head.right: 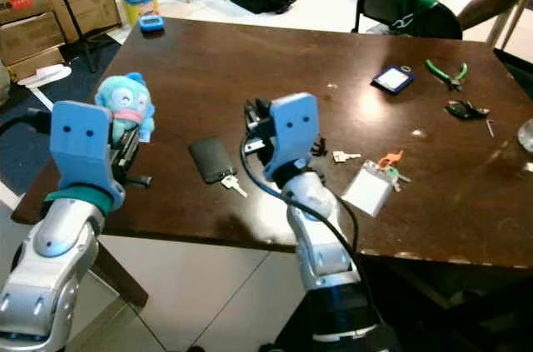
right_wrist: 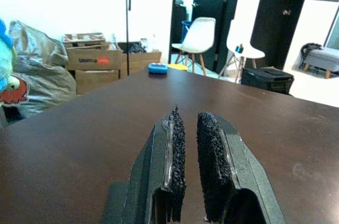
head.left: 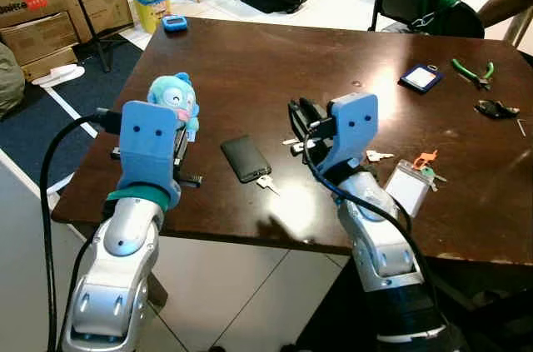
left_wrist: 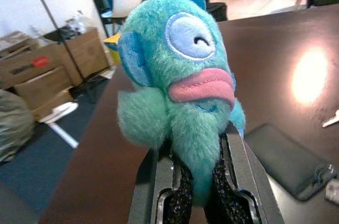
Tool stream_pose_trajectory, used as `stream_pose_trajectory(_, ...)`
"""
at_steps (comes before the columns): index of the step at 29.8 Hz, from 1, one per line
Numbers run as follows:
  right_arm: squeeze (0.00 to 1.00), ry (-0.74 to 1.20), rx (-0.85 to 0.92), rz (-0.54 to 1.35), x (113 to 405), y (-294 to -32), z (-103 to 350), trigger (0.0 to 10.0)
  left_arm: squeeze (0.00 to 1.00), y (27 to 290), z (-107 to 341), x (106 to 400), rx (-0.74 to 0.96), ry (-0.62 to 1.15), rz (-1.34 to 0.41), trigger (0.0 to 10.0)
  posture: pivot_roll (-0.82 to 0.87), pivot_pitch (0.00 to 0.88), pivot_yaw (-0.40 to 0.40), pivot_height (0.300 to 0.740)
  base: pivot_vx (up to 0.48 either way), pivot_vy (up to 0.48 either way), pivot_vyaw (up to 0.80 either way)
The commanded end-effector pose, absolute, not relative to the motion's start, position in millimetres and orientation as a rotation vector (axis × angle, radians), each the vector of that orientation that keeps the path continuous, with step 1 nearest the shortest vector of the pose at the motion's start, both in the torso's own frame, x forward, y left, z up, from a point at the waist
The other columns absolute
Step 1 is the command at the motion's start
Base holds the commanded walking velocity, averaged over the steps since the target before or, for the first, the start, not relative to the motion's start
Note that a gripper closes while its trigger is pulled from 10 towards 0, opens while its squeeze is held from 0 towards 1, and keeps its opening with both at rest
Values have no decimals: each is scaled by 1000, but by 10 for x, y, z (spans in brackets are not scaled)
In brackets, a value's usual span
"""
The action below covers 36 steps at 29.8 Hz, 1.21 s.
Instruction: Hang keys on a hook
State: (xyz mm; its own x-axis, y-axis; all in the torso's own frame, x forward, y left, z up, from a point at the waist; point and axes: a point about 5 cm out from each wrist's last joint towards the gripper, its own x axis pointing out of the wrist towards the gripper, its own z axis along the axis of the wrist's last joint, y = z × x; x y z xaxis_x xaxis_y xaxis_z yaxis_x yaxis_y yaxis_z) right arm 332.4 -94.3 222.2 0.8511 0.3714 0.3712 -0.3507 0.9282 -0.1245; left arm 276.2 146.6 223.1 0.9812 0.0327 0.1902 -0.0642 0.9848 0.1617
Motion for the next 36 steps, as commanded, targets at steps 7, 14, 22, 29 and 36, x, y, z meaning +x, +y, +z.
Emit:
stream_pose_trajectory(7, 0, -387, -65, 368, 3316, -982, 2194, 10000, 0, 1476, 2165, 2781, 175, -178, 47, 10000, -47, 32, 78, 740, -403, 0, 0)
stream_pose_trajectory(14, 0, -386, -72, 370, 3318, -980, 2192, 10000, 0, 1458, 2166, 2786, 177, -187, 42, 10000, -46, 30, 77, 740, -426, 0, 0)
stream_pose_trajectory(22, 0, -397, -74, 377, 3330, -945, 2212, 10000, 0, 1474, 2162, 2782, 184, -190, 46, 10000, -33, 27, 75, 740, -426, 0, 0)
stream_pose_trajectory(29, 0, -407, -87, 368, 3337, -948, 2233, 10000, 0, 1478, 2148, 2786, 185, -190, 48, 10000, -34, 28, 75, 740, -424, 0, 0)
stream_pose_trajectory(36, 0, -412, -106, 361, 3353, -971, 2251, 10000, 0, 1468, 2145, 2795, 184, -190, 47, 10000, -34, 32, 73, 740, -421, 0, 0)
